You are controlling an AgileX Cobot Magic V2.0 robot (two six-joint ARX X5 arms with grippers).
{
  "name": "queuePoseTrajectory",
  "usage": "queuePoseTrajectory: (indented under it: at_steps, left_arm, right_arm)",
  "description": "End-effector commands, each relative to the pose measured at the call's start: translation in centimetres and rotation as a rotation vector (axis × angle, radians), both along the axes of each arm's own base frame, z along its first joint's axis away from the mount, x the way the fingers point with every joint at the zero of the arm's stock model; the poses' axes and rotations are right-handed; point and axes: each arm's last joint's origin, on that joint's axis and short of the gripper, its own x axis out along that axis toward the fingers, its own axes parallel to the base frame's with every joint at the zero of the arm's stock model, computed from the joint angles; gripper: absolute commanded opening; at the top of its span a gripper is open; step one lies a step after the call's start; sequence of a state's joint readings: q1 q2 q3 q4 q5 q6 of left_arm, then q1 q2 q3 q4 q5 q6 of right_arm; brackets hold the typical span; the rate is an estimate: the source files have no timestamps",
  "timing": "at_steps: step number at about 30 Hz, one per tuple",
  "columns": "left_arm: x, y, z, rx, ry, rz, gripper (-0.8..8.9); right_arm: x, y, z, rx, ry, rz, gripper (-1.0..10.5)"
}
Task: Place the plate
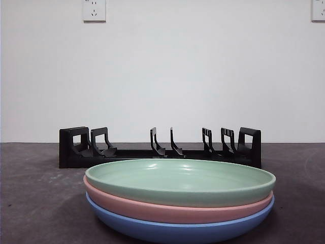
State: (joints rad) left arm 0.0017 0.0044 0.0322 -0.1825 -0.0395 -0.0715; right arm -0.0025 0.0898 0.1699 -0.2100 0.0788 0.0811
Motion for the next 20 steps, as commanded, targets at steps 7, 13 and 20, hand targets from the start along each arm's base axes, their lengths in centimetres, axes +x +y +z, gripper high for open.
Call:
queuePoseTrajectory:
  at_steps: [7,13,20]
  left_arm:
    - [0.1,0.0,-0.7,-0.004,0.022,0.007,0.19]
    - [0.1,0.0,-0.7,-0.004,0.022,0.007,0.19]
    - [0.1,0.0,-0.7,-0.004,0.022,0.007,0.19]
  right_arm:
    - [0.2,0.0,-2.8,-0.036,-0.011,0.006,0.2]
    - [0.4,0.2,-4.4,-0.03,0.039,0.076,0.2]
    - [0.4,0.2,-4.4,-0.041,0.041,0.101,0.2]
